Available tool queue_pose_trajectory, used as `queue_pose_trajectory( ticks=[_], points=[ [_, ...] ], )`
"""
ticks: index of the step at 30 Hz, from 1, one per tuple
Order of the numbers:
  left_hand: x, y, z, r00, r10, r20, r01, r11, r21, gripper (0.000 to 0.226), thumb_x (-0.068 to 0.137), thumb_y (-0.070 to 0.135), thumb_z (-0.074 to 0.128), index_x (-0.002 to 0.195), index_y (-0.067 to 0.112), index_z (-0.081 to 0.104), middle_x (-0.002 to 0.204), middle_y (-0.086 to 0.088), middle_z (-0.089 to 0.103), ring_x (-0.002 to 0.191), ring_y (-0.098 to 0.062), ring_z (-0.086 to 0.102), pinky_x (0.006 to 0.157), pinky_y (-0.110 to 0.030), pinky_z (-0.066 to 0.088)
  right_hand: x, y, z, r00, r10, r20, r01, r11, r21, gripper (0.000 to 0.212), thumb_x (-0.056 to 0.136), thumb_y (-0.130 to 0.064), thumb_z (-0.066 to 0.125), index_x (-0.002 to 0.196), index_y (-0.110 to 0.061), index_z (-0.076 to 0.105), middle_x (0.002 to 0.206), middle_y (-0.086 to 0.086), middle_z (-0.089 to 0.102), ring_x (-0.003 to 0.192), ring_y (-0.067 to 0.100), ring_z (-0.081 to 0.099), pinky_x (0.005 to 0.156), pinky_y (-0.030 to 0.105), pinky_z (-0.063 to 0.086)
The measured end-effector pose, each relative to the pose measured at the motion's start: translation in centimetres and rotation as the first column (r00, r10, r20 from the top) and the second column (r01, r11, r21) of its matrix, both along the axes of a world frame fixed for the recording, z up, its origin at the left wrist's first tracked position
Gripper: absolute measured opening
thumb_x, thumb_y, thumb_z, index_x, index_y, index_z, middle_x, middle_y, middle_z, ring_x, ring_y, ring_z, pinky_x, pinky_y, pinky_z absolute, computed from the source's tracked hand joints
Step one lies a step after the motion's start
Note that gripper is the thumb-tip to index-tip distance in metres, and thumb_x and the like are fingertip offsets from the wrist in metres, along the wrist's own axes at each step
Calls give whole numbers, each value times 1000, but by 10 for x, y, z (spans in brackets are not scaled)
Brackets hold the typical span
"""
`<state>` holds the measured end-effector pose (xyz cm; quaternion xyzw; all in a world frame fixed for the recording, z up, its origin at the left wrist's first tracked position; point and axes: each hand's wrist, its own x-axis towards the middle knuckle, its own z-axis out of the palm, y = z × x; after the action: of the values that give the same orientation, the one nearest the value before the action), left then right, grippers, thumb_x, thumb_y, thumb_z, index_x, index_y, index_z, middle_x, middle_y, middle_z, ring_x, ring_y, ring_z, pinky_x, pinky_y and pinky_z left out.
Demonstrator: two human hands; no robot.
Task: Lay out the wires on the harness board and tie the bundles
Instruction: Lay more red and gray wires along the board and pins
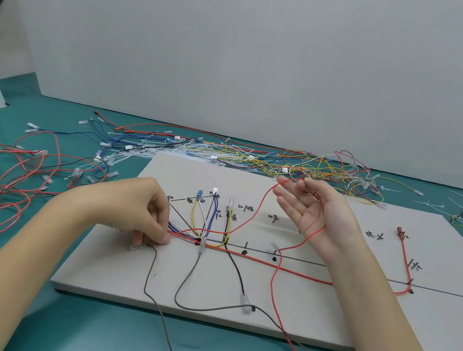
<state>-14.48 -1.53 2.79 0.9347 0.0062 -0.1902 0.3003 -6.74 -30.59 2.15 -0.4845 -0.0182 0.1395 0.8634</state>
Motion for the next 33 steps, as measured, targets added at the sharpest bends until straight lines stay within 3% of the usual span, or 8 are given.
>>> queue_pose_trajectory(
  ticks=[5, 8, 12, 15, 18, 23, 28, 33],
  points=[
    [0, -3, -2, 999, 33, 19, -33, 999, 16, 8, 76, 19, 74, 73, 15, 68, 65, -3, 72, 53, -15, 69, 45, -17, 43, -2, -7, 6, 999, 19, 43, -21, 999, 49, 22, 97, -15, 49, 77, -7, 55, 110, 19, 70, 100, 32, 70, 73, 32, 59],
    [1, -5, -4, 999, 40, 27, -40, 999, 20, 3, 78, 11, 67, 78, 12, 64, 66, -3, 72, 53, -17, 69, 47, -20, 47, -3, -9, 6, 998, 40, 50, -42, 998, 40, 22, 98, -18, 49, 79, -9, 57, 111, 15, 71, 97, 28, 71, 67, 29, 59],
    [1, -5, -4, 998, 68, 15, -68, 998, 9, 5, 78, 4, 61, 80, 7, 58, 63, -4, 71, 51, -18, 68, 47, -23, 48, -3, -17, 13, 996, 91, 20, -91, 996, 6, 11, 88, -20, 59, 93, -14, 66, 95, 3, 73, 60, 9, 67, 44, 16, 49],
    [0, -4, -3, 997, 78, -3, -78, 997, -2, 8, 79, 1, 62, 80, 7, 56, 64, -5, 71, 52, -19, 68, 48, -23, 49, -1, -29, 17, 984, 177, 27, -179, 975, 131, 33, 82, -19, 59, 114, -12, 65, 85, -4, 69, 43, 1, 47, 38, 12, 40],
    [-1, -4, -1, 997, 75, -20, -75, 997, -6, 10, 80, 0, 63, 80, 7, 55, 65, -6, 71, 53, -19, 68, 49, -24, 50, 0, -41, 19, 964, 247, 99, -264, 935, 238, 49, 88, -22, 51, 134, -7, 51, 93, -5, 69, 42, 1, 44, 39, 9, 38],
    [-1, -3, -1, 997, 68, -29, -69, 997, -17, 12, 82, 0, 65, 81, 6, 55, 63, -5, 70, 53, -19, 68, 50, -24, 50, -1, -48, 22, 955, 212, 209, -233, 969, 85, 52, 88, -28, 51, 139, -16, 50, 102, -1, 71, 45, 10, 45, 47, 19, 43],
    [0, 0, -3, 997, 69, -47, -70, 997, -33, 12, 83, 1, 66, 81, 6, 55, 63, -6, 70, 52, -19, 67, 48, -24, 49, 0, -47, 25, 933, 225, 282, -176, 966, -187, 50, 87, -34, 51, 137, -29, 51, 93, 4, 70, 42, 18, 41, 48, 23, 36],
    [1, 1, -5, 996, 71, -46, -73, 996, -43, 15, 85, 1, 66, 79, 7, 54, 60, -5, 68, 52, -20, 67, 47, -25, 50, 2, -48, 27, 954, 98, 284, -83, 994, -65, 45, 89, -28, 49, 129, -10, 58, 74, -1, 64, 41, 10, 33, 38, 18, 28]
  ],
)
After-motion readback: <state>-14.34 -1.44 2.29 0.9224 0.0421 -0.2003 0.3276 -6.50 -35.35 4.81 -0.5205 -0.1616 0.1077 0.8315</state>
